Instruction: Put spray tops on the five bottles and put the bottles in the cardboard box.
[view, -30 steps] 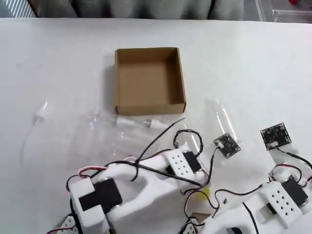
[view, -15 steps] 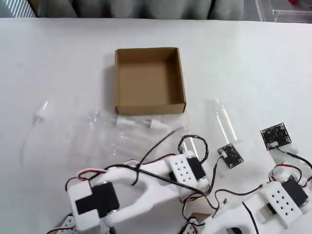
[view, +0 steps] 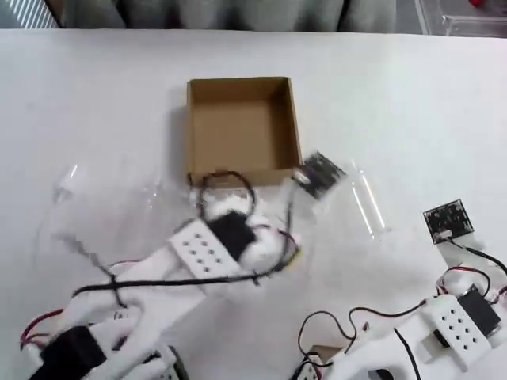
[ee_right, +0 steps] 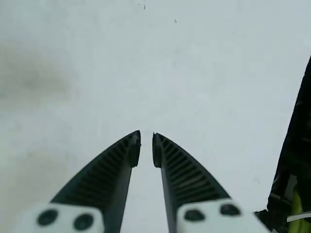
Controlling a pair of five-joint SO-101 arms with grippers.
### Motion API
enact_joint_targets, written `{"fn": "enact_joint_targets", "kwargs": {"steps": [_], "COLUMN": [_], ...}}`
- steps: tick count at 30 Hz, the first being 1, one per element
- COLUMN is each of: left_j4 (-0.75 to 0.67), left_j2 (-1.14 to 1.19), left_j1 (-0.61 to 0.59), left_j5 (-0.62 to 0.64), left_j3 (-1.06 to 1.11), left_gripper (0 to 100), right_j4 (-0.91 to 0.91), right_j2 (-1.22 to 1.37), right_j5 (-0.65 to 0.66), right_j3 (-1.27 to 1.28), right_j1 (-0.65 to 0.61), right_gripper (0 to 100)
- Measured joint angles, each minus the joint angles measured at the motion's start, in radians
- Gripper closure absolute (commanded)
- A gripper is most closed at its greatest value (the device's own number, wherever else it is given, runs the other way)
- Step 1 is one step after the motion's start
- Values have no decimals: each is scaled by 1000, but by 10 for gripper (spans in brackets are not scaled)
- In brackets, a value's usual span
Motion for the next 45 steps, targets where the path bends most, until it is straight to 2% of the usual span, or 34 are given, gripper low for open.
{"fn": "enact_joint_targets", "kwargs": {"steps": [6,12,14,17,19,22,25,31,36,39,45], "left_j4": [97,130,130,130,130,121,21,-410,-821,-985,-1002], "left_j2": [-164,-196,-196,-196,-196,-196,-196,-196,-195,-144,176], "left_j1": [-269,-568,-629,-651,-631,-543,-422,-149,84,133,137], "left_j5": [0,6,9,9,26,117,232,453,525,526,529], "left_j3": [0,2,23,81,94,94,97,249,391,379,219], "left_gripper": [979,979,979,979,979,979,979,977,977,977,976], "right_j4": [0,0,0,0,0,0,0,0,0,0,0], "right_j2": [0,0,0,0,0,-2,0,0,0,0,0], "right_j5": [0,0,0,0,0,0,0,0,0,0,0], "right_j3": [0,0,0,0,6,8,8,8,8,8,8], "right_j1": [0,0,0,0,0,0,2,5,20,26,28], "right_gripper": [982,982,982,982,982,982,982,982,982,982,982]}}
